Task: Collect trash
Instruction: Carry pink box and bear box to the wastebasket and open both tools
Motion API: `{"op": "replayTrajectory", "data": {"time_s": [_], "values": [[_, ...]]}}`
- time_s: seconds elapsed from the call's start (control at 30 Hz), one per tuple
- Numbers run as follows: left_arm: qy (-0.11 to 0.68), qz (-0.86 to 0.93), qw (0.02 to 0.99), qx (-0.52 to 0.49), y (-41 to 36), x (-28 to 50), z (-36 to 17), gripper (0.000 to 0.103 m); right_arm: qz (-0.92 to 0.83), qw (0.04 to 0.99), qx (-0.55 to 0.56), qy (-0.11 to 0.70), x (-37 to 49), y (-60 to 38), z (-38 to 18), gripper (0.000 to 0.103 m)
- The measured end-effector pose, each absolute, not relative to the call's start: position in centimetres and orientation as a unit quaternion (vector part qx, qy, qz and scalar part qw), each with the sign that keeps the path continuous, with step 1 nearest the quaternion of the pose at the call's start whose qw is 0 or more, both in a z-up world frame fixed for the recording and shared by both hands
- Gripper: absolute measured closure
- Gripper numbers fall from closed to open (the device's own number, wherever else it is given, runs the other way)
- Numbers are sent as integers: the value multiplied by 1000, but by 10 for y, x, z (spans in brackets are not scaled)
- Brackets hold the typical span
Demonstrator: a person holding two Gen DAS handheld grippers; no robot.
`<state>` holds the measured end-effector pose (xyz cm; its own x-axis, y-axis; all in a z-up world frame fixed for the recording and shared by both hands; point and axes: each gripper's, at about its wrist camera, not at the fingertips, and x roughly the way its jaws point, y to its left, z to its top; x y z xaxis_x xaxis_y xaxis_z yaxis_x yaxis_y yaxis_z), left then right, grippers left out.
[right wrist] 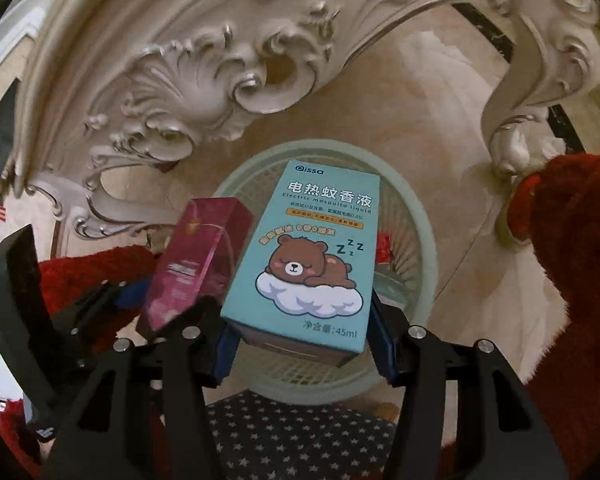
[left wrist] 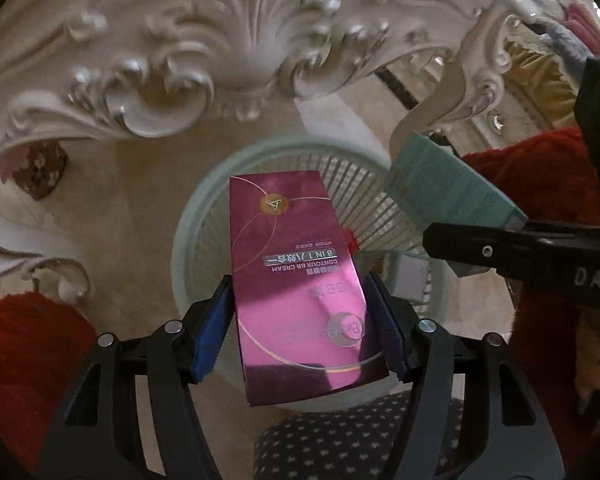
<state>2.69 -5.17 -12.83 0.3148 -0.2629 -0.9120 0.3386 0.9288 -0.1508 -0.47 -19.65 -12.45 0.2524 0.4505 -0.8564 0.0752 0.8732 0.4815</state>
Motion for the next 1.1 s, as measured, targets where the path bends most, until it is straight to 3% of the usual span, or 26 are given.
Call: {"op": "replayTrajectory", "data": {"time_s": [0.3, 0.37, 0.4, 0.43, 0.57, 0.87, 1.1], "values": [[579, -165, 798, 29, -48, 37, -142, 38, 120, 756, 189, 615, 7, -185, -140, 49], [584, -161, 795, 32, -49, 38, -144, 31, 120, 754, 194, 615, 6, -186, -140, 42], [583, -157, 796, 39, -49, 37, -144, 27, 116, 754, 195, 617, 6, -187, -141, 31], [582, -154, 797, 46, -50, 37, -144, 21, 112, 755, 196, 616, 5, -188, -141, 29], [572, -157, 803, 49, -51, 36, -140, 14, 103, 754, 211, 613, 4, -191, -141, 29], [560, -161, 810, 62, -52, 30, -132, 14, 102, 751, 218, 614, 3, -189, -141, 29], [483, -220, 845, 64, -38, -3, -55, 14, 194, 778, 228, 552, -22, -195, -74, 28]]}}
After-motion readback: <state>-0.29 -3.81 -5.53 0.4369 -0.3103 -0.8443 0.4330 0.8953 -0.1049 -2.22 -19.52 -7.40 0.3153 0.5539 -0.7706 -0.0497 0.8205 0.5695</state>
